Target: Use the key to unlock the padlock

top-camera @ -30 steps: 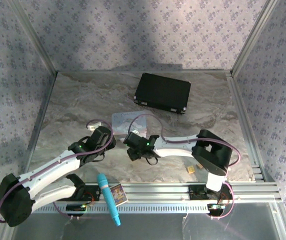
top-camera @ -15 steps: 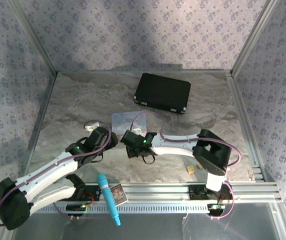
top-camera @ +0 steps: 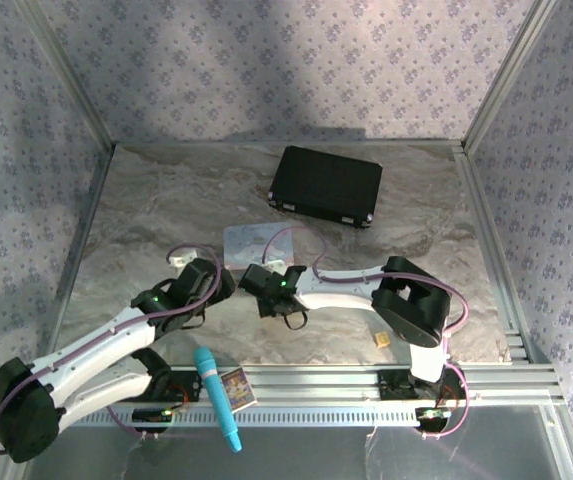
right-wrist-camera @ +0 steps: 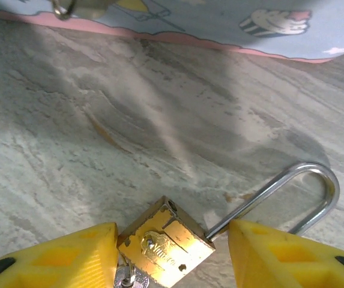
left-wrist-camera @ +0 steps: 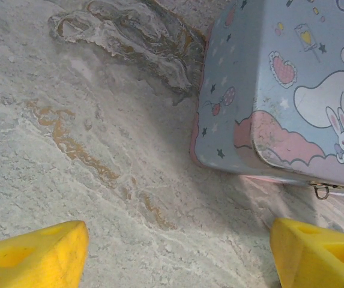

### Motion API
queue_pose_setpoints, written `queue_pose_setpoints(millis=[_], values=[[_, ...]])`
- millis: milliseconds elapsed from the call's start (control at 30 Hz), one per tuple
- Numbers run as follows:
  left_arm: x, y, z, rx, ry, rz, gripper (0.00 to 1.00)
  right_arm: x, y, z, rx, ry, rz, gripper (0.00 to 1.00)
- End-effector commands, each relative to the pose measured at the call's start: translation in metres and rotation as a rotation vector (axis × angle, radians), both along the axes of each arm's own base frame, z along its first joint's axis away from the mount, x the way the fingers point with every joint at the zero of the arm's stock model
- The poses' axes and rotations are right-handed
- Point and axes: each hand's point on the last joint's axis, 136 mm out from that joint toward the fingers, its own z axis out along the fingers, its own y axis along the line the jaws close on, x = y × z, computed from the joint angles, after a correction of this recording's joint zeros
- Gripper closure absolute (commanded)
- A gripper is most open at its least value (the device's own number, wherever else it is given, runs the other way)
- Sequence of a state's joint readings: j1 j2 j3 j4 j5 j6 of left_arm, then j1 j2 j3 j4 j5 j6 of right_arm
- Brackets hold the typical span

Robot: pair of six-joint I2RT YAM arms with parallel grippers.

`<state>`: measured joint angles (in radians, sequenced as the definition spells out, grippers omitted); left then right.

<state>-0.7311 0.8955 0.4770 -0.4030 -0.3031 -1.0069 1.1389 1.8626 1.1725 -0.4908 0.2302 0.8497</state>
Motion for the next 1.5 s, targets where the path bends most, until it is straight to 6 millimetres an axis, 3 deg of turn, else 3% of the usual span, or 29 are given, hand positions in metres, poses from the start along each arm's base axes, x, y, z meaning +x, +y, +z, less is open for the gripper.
queue_pose_setpoints(millis=[0,300,367,533,667,833,1033,1133,1467], values=[[0.002,0.001,0.003,-0.012,-0.012,0.013,0.21,-0.007,-0.029,-0.004,-0.129,-0.005,-0.018,0.48],[0.002,-0.001,0.002,-0.026,-0.010,0.014,0.21,-0.019,-0.071,0.019,-0.201,-0.031,0.018,0.47],[0.002,-0.001,0.001,-0.023,-0.010,0.013,0.21,-0.019,-0.067,0.022,-0.160,-0.021,0.033,0.47],[0.003,0.000,0.003,-0.015,-0.014,0.013,0.21,-0.012,-0.032,0.018,0.026,-0.002,0.087,0.43],[0.002,0.000,0.003,-0.017,-0.011,0.011,0.21,0.003,-0.027,0.010,0.049,-0.008,0.135,0.42],[0.001,0.000,0.001,-0.023,-0.009,0.013,0.21,0.006,-0.031,0.006,0.018,-0.016,0.197,0.42],[0.002,0.001,0.001,-0.021,-0.016,0.018,0.20,-0.003,-0.031,-0.010,0.052,0.039,0.269,0.46],[0.002,0.004,0.004,-0.003,-0.016,0.022,0.00,-0.007,-0.034,-0.015,-0.006,0.039,0.293,0.49],[0.002,0.005,0.006,-0.004,-0.022,0.032,0.00,-0.011,-0.049,-0.021,-0.131,0.015,0.314,0.67]])
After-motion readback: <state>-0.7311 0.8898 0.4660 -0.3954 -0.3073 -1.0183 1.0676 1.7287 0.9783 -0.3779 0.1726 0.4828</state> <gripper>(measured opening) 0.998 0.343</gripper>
